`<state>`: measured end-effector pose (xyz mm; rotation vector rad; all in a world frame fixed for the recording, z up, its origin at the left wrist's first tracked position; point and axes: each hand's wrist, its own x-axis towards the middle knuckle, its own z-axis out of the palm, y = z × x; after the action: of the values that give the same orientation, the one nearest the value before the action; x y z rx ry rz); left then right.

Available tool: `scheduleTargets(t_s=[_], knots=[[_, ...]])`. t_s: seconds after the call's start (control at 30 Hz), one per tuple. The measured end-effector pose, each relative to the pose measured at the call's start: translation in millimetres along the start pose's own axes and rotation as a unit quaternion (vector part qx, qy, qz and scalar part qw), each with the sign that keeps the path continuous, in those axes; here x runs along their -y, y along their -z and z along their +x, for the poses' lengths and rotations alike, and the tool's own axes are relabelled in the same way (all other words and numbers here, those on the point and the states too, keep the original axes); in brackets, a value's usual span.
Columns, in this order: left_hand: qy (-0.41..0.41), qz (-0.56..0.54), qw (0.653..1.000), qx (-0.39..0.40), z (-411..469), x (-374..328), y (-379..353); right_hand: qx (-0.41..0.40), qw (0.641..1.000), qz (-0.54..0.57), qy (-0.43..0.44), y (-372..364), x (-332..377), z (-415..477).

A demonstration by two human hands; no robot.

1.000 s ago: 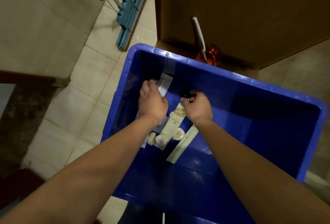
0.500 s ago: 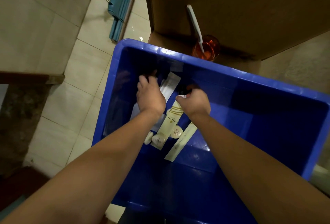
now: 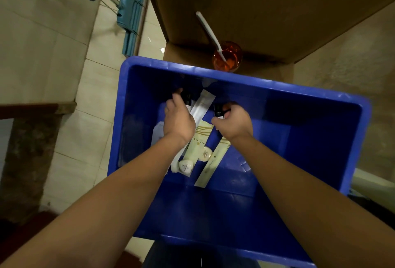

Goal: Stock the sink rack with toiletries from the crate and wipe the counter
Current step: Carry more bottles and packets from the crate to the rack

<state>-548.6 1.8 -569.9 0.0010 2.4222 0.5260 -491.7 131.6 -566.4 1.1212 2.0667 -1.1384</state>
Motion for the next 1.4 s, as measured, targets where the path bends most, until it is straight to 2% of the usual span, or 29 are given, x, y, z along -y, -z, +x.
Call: scheduleTargets(t_s=[0.23,0.33,0.43,0.67,0.9,1.13,1.23,1.4], knots=[[-0.009,-0.047,0.994,0.097,-44,-30,20,0.01,0.995,0.094,-0.001,30,6,-41],[0.008,-0.075,0.986,0.151,-63,-41,32,0.044,0.989,0.138,-0.023,43,8,-63],[0.015,-0.095,0.979,0.182,-85,-52,43,0.089,0.972,0.208,-0.066,56,7,-89],[0.02,-0.187,0.947,0.26,-137,-69,67,0.088,0.929,0.347,-0.1,88,-2,-165],[0.002,-0.252,0.923,0.293,-194,-94,91,0.025,0.893,0.443,-0.08,110,-16,-245],[-0.107,-0.206,0.916,0.328,-250,-133,109,-0.044,0.831,0.553,-0.046,132,-30,-315],[-0.154,-0.191,0.904,0.35,-271,-149,113,-0.093,0.82,0.564,-0.03,140,-37,-344],[-0.166,-0.191,0.878,0.406,-305,-173,108,-0.18,0.804,0.566,-0.021,151,-56,-389]])
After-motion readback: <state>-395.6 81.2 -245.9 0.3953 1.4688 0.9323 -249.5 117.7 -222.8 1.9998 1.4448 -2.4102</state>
